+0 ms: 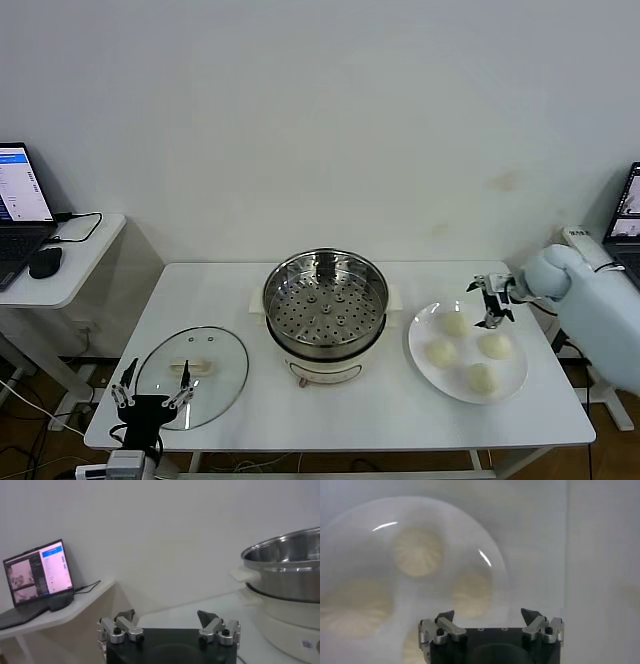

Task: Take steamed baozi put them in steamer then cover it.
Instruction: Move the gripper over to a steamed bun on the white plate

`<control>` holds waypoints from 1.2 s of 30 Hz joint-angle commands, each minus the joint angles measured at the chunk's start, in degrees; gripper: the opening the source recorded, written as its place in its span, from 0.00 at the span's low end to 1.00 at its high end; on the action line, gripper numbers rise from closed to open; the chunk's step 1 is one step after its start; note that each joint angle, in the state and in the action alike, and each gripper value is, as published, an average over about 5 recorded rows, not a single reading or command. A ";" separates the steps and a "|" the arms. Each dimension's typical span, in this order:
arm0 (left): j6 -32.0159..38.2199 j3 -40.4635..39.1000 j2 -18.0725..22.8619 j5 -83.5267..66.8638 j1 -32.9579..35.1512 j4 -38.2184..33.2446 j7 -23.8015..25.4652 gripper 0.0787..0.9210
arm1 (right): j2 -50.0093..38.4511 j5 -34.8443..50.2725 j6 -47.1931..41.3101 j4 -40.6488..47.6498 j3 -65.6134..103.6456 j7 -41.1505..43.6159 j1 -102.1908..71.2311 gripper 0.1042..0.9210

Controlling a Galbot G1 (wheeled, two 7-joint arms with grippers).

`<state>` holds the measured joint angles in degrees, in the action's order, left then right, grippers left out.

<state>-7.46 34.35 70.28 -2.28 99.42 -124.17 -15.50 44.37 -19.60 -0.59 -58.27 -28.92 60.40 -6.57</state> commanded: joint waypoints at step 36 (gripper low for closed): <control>0.91 -0.05 0.21 0.59 -0.26 0.22 -0.29 0.88 | 8.52 -2.84 1.19 11.21 -2.86 -1.32 1.51 0.60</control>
<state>-6.56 34.29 70.54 -1.72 99.16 -123.97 -15.76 51.96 -22.11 0.63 -48.07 -31.97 59.41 -4.99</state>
